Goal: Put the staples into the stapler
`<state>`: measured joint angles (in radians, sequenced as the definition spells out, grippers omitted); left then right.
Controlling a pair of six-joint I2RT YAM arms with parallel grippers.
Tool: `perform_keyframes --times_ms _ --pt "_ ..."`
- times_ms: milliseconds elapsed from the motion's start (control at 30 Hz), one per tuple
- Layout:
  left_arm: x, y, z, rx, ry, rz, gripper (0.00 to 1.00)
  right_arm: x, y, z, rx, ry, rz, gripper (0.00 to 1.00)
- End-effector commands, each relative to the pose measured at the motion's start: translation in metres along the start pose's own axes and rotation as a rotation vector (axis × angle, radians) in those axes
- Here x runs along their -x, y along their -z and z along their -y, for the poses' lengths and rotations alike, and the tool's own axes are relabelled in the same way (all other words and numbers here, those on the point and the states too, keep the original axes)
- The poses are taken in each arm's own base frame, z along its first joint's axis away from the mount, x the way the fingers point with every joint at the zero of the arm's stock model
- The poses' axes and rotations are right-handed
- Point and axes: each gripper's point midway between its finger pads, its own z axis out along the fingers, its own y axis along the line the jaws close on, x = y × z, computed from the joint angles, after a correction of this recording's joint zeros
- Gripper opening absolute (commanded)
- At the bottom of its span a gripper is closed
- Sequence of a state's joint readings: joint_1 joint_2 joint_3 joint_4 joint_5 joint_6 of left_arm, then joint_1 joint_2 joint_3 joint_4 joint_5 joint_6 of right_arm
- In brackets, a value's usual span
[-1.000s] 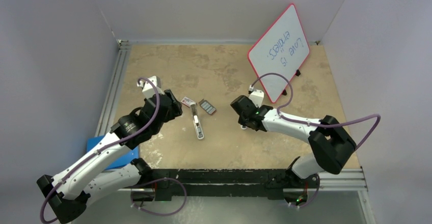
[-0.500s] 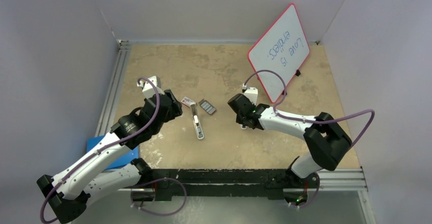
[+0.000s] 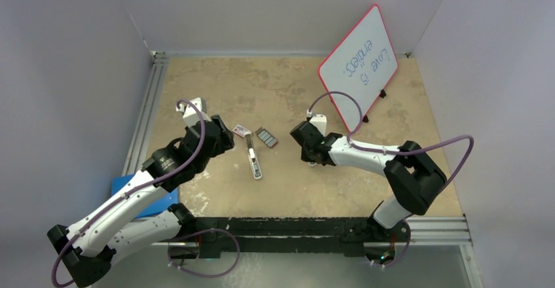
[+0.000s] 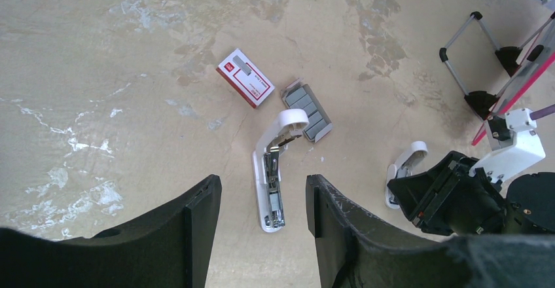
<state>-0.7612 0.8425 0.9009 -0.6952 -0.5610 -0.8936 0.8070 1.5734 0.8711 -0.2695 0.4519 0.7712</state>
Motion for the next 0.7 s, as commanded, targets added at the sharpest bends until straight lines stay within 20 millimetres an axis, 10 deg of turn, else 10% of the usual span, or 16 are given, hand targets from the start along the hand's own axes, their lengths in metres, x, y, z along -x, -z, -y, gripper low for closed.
perform_keyframes --times_ms 0,667 --pt "0.009 0.001 0.004 -0.022 0.004 0.034 0.50 0.014 0.013 -0.021 0.085 -0.008 0.013 0.17" --pt "0.008 0.001 0.005 -0.025 0.004 0.031 0.50 0.038 0.025 -0.011 0.026 -0.096 0.105 0.31"
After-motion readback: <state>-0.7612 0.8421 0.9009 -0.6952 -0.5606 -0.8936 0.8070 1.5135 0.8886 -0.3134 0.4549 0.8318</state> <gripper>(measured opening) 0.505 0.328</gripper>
